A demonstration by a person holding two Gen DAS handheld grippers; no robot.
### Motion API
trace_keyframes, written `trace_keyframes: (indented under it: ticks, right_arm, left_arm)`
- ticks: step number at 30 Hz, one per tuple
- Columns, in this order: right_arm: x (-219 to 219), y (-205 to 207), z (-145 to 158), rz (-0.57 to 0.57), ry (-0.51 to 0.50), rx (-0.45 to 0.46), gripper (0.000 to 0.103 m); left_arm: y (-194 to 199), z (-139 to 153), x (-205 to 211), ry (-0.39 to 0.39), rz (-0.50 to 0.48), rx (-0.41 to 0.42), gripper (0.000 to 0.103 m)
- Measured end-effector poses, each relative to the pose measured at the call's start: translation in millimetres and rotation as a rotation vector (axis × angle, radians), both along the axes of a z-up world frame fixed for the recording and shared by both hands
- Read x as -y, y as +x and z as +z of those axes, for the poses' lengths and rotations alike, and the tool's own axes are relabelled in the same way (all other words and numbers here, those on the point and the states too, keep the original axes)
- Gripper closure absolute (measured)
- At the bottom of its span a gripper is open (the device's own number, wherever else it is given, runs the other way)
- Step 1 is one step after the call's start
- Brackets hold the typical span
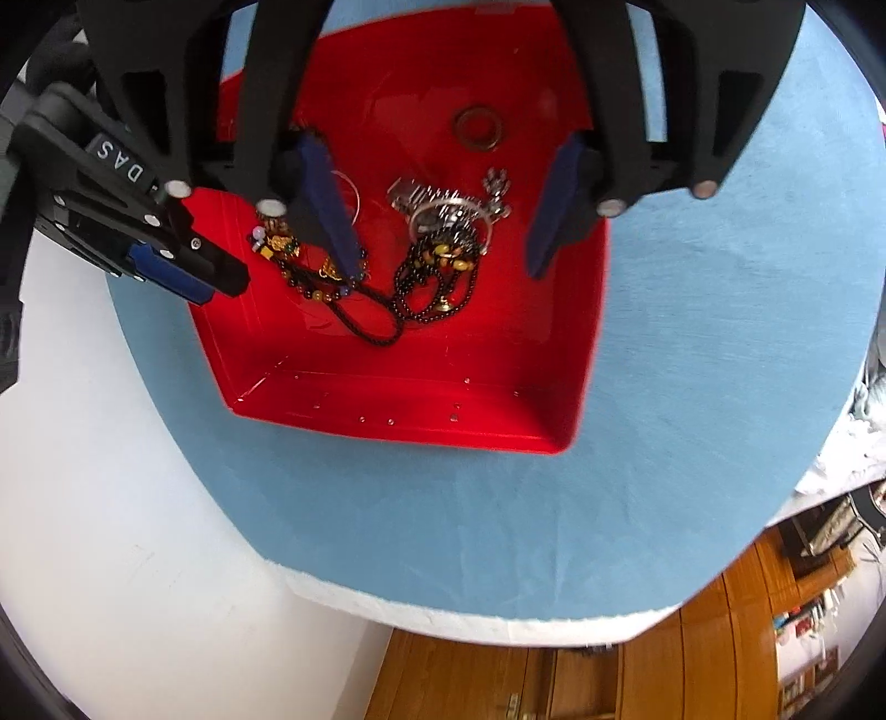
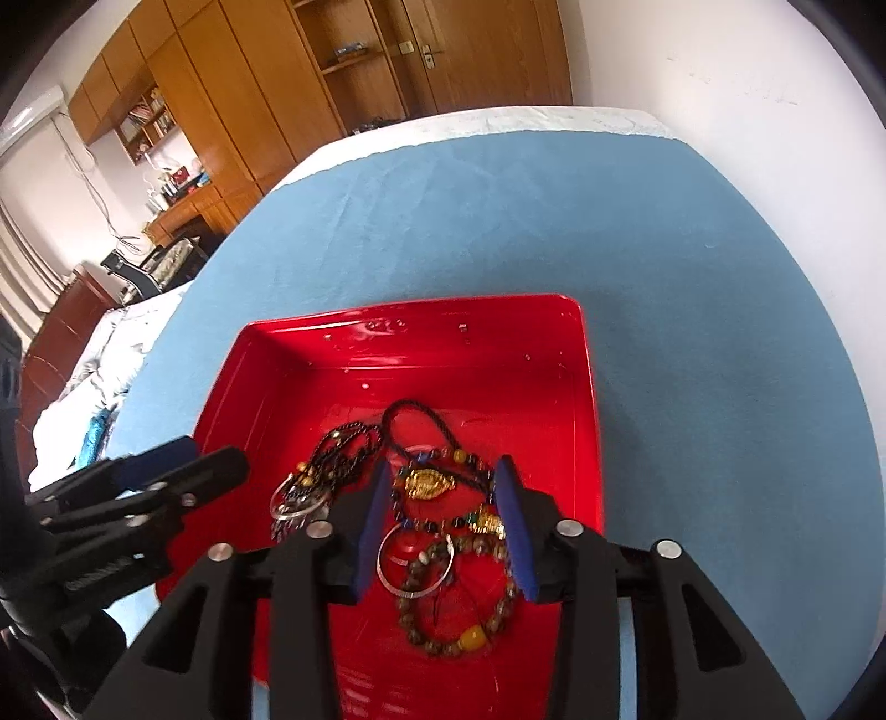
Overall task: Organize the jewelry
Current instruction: 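Lower the necklace into the red tin with the left tool while the right tool releases the pendant there, then withdraw both open tools from the red tin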
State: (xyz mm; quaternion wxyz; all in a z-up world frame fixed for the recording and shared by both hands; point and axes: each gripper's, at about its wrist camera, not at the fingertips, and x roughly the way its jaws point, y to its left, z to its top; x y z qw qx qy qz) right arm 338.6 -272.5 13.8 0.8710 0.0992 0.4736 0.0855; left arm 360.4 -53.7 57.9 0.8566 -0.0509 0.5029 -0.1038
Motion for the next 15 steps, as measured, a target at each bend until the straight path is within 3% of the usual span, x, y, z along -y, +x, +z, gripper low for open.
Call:
trace_keyframes:
  ticks: [2,12,15]
  right_arm:
    - [3,-8,3,-0.008,0.012,0.004,0.048]
    - [6,-52,27,0.001,-0.028,0.060,0.034]
    - [2,-62,30,0.000,-0.053,0.045,0.024]
  left_arm:
    - [-10,6,-5,0.008,0.002,0.019,0.031]
    - [-62,25,-33,0.061,0.037,0.060,0.012]
    - [-72,23,-35,0.090,0.032,0.038,0.009]
